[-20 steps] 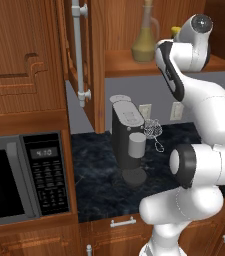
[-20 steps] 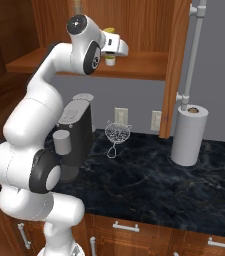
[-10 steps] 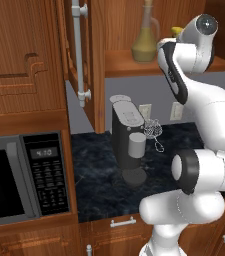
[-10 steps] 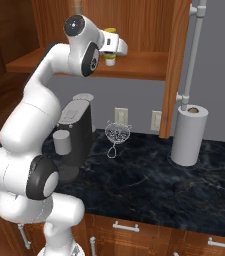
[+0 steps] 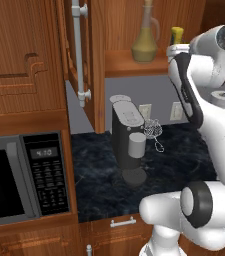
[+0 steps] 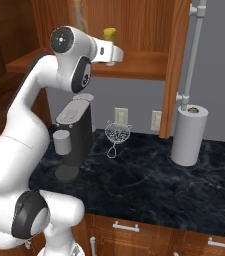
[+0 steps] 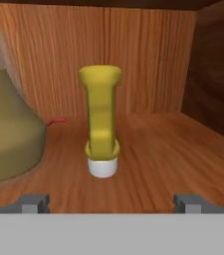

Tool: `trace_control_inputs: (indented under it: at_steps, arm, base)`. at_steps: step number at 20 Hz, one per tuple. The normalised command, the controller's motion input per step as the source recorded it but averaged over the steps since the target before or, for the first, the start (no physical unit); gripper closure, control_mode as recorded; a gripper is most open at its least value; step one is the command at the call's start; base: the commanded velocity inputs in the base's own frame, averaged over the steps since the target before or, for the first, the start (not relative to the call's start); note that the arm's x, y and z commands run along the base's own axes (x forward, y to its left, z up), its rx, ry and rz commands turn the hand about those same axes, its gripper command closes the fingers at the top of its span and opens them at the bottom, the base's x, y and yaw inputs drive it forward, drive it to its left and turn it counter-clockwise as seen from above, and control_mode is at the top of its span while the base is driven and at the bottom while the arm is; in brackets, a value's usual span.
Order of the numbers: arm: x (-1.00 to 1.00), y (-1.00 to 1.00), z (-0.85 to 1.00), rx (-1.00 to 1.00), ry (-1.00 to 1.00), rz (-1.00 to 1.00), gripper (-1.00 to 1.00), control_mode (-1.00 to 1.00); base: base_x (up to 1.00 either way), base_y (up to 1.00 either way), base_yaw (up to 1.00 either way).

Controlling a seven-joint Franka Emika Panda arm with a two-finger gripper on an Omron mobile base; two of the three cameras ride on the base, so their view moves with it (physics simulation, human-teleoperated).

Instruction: Pick the mustard and oil and vinegar bottle from the counter and place them in the cabinet.

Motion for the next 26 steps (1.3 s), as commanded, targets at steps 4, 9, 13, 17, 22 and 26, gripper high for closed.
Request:
trace_control_inputs:
  at_steps: [4, 9, 13, 17, 22, 26]
  arm:
    - [-0.87, 0.07, 0.00, 0.00, -0.05, 0.05, -1.00, -1.00]
    - [-0.98, 0.14, -0.02, 0.00, -0.01, 0.05, -1.00, -1.00]
    - [-0.99, 0.23, -0.16, 0.00, 0.00, 0.07, -1.00, -1.00]
    - [-0.82, 0.24, -0.41, 0.00, 0.02, 0.04, -1.00, -1.00]
    - [-0.68, 0.29, -0.66, 0.00, 0.08, 0.03, -1.00, -1.00]
    - [-0.46, 0.31, -0.84, 0.00, 0.14, 0.02, -1.00, -1.00]
  base:
    - [0.00, 0.00, 0.00]
    - [0.00, 0.00, 0.00]
    - [0.00, 0.00, 0.00]
    - [0.00, 0.00, 0.00]
    - [0.00, 0.00, 0.00]
    - [0.00, 0.00, 0.00]
